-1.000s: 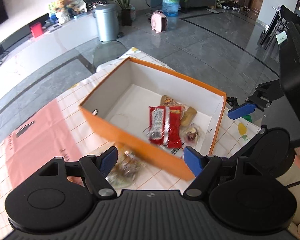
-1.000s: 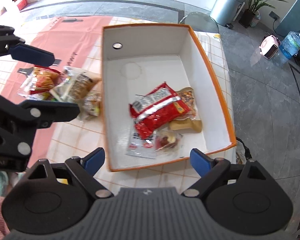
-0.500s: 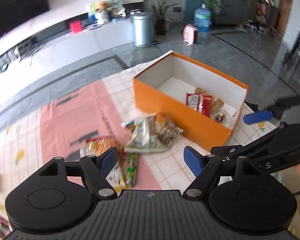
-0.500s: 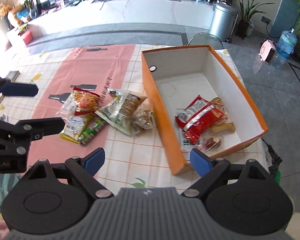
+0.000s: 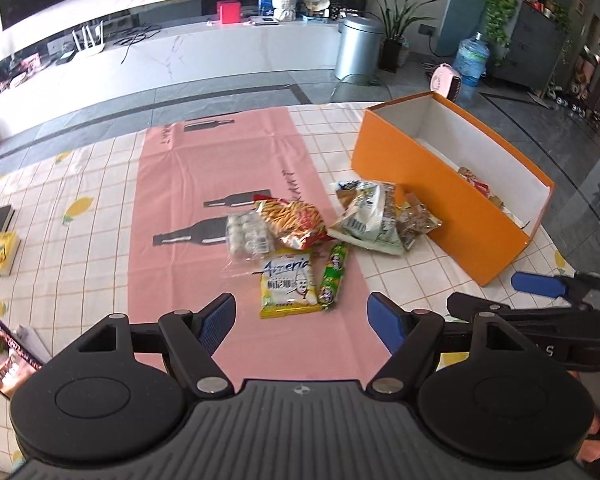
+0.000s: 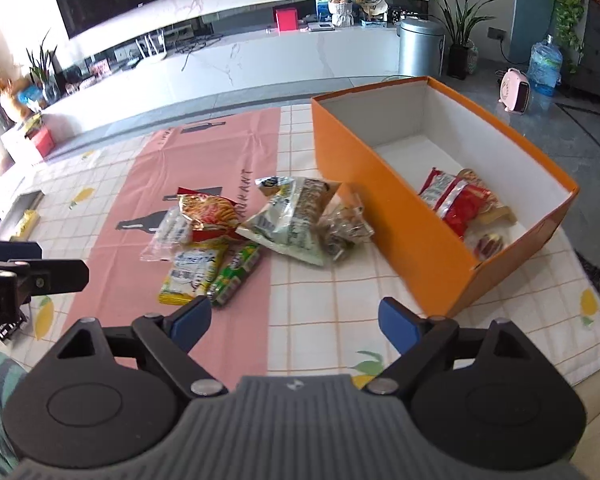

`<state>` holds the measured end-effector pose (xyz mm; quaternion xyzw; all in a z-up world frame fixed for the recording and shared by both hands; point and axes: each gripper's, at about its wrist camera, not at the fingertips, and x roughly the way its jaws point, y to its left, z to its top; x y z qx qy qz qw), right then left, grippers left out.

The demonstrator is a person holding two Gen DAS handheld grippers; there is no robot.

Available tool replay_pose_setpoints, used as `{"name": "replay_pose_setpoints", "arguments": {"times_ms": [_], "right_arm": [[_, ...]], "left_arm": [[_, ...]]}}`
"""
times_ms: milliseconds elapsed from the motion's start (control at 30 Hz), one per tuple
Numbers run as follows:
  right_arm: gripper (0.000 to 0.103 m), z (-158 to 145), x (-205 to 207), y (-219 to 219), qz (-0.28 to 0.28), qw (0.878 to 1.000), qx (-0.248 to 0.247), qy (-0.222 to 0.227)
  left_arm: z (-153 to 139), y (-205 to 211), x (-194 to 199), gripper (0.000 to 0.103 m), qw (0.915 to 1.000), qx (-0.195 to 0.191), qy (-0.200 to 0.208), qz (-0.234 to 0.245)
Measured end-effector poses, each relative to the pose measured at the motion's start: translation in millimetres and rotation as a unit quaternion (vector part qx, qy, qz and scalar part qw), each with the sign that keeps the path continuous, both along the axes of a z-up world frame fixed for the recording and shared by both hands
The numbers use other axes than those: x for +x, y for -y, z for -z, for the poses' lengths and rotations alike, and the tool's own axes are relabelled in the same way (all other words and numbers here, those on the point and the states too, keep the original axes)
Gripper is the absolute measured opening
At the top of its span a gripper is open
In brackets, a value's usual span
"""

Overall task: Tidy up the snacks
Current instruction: 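Withdraw both open tools from the box back over the snacks, then grasp the red Mimi stick bag with the left tool while the right tool grasps the white printed bag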

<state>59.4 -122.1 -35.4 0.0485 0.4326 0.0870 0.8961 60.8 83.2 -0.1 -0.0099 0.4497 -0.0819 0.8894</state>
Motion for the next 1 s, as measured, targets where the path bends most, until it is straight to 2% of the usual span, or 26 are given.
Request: {"name": "replay_pose_setpoints", "arguments": {"times_ms": [133,267,400,533,600,700,833,1000], "right_arm": [[0.086,20.3,-5.0,-8.5,0.007,1.0,-0.005,0.003],[0.078,35.2,-4.5,-15.7,-0.002,1.0,-0.017,0.012],[0.077,43.1,6.1,-21.3,-0.012,1.0,-0.012,0.011],[0.076,43.9,23.2,-25.3,-0.02,1.0,-0.007,0.02],[0.071,43.7,34.1,-26.7,-0.022,0.999,-0.006,0.024],[0.068,45.2,52.0,-28.6,-0.026,0.999,-0.004,0.027],[0.068,49.3,77.9,-31.5,-0.029,0.999,-0.009,0.033],[0.068,59.0,110.4,-36.4,-0.028,0.999,-0.026,0.034]], "left_arm": [[13.2,-12.7,-1.0,0.088,0.9997,-0.022,-0.004,-0.008],[26.2,-12.5,4.7,0.088,0.9998,-0.014,-0.011,-0.002],[30.9,-8.5,14.9,0.088,0.9998,-0.016,-0.002,0.009],[33.2,-4.8,29.8,0.088,0.9996,-0.018,0.012,0.018],[35.3,-4.4,40.6,0.088,0.9995,-0.024,0.014,0.013],[41.3,-5.6,56.8,0.088,0.9991,-0.039,0.016,-0.005],[52.7,-5.1,78.0,0.088,0.9977,-0.062,0.023,-0.017],[73.8,-4.4,106.3,0.088,0.9954,-0.092,0.009,-0.025]]}}
